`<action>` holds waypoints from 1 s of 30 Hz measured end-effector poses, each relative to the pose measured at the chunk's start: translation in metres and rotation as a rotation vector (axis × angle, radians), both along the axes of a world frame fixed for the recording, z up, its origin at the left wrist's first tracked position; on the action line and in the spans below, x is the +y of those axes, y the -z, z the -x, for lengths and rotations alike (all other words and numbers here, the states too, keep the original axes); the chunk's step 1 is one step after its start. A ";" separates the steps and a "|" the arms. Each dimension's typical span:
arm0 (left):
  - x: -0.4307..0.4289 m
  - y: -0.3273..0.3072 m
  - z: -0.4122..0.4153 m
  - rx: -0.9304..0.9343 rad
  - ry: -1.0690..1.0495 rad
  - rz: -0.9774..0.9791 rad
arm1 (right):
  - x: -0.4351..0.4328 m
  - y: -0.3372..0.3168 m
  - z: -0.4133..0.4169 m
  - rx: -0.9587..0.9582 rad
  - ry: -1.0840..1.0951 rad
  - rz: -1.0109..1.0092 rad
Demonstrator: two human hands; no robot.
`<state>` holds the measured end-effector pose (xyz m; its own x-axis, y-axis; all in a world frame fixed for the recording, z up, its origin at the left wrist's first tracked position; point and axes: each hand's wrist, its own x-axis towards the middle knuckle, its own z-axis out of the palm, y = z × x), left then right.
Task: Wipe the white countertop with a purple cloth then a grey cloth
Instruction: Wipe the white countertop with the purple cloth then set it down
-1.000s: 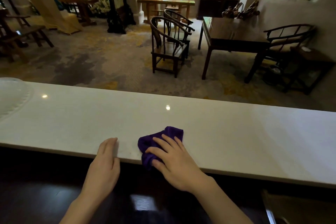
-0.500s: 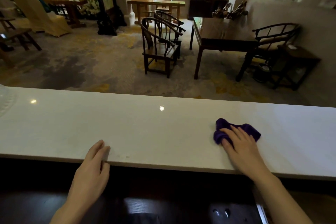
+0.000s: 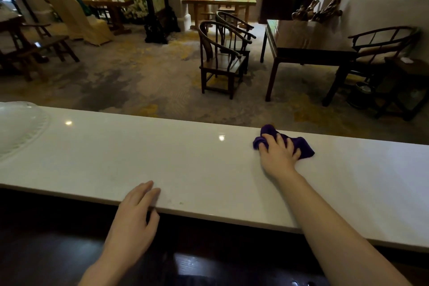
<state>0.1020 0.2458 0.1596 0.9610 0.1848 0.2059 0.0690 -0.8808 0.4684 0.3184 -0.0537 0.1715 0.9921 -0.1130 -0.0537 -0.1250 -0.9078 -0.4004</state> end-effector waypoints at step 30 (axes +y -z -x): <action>-0.013 -0.006 0.023 -0.115 0.050 0.341 | 0.110 0.007 0.155 -0.178 -1.038 0.012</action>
<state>0.0792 0.2330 0.1651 0.9447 0.2147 0.2479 -0.0405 -0.6738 0.7378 0.1638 0.0568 0.1642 0.5962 0.7969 0.0977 0.7754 -0.5401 -0.3272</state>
